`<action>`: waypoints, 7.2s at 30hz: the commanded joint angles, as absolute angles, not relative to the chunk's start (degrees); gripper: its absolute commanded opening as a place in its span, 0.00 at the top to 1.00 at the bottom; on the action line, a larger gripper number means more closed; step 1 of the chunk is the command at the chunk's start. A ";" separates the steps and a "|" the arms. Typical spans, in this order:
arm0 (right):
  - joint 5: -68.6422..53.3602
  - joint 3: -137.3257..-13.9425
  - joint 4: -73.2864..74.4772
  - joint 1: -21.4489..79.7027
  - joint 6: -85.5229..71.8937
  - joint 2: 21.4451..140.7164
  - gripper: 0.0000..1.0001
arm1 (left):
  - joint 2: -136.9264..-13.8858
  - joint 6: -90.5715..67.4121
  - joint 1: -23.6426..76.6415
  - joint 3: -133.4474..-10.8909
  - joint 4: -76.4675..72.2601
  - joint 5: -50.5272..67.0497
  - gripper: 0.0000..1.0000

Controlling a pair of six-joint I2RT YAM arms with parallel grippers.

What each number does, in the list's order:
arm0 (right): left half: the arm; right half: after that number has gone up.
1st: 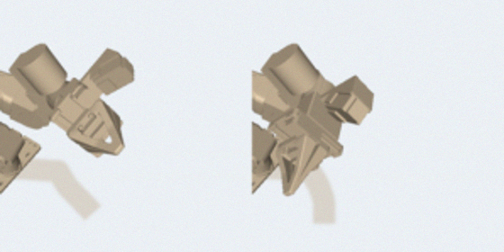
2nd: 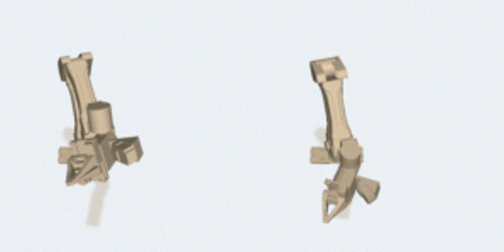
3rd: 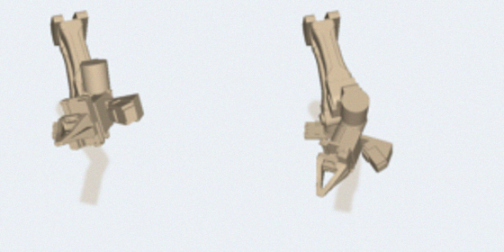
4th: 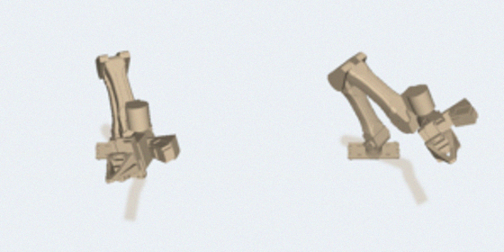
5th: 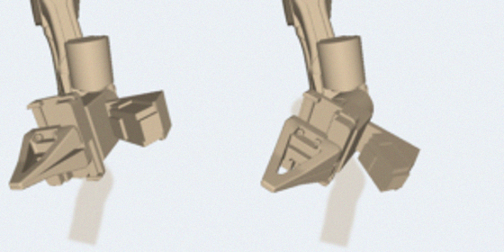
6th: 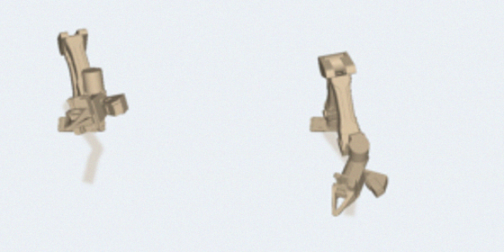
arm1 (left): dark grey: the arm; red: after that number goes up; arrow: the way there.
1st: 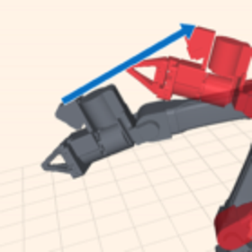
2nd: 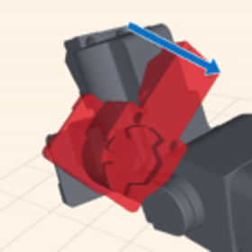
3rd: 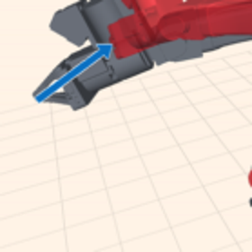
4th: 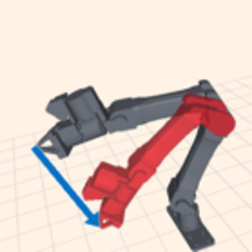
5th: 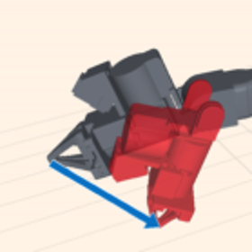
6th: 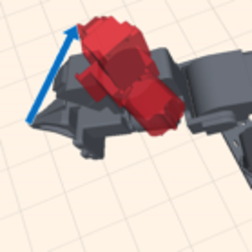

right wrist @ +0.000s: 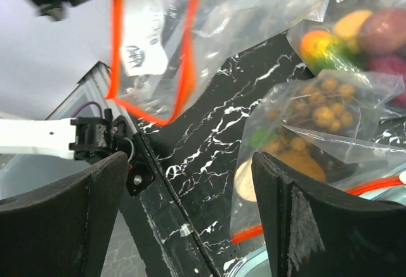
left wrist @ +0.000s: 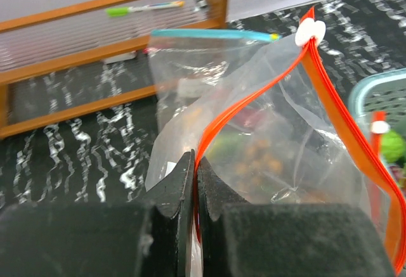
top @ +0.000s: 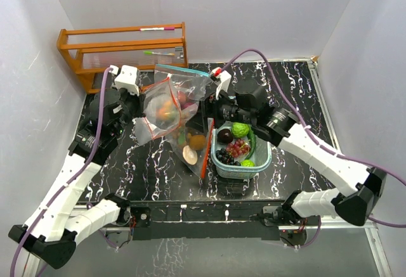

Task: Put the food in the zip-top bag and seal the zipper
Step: Open the zipper of the food storage bag, then move the zipper food storage bag to the center of the board, then pick up the fake fruit from the bin, then place the fake fruit in the zipper food storage bag.

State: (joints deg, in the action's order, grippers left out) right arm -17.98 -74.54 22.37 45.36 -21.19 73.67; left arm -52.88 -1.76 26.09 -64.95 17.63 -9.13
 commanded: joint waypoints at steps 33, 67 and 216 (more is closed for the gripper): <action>-17.02 -96.23 37.49 45.66 -2.32 105.89 0.31 | -40.81 11.74 25.81 -70.87 21.19 -33.55 1.00; -6.73 -95.74 19.73 49.42 -17.17 102.44 0.25 | -40.47 10.68 25.85 -74.72 19.64 -31.37 1.00; -2.20 -72.36 19.26 42.18 -26.48 73.93 0.17 | -60.64 -24.38 29.00 -61.20 5.86 12.44 1.00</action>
State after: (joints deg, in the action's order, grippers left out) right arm -3.22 -68.99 21.23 42.22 -26.96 75.22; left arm -62.24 -24.43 28.75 -59.61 6.50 12.47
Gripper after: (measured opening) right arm 0.705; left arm 0.010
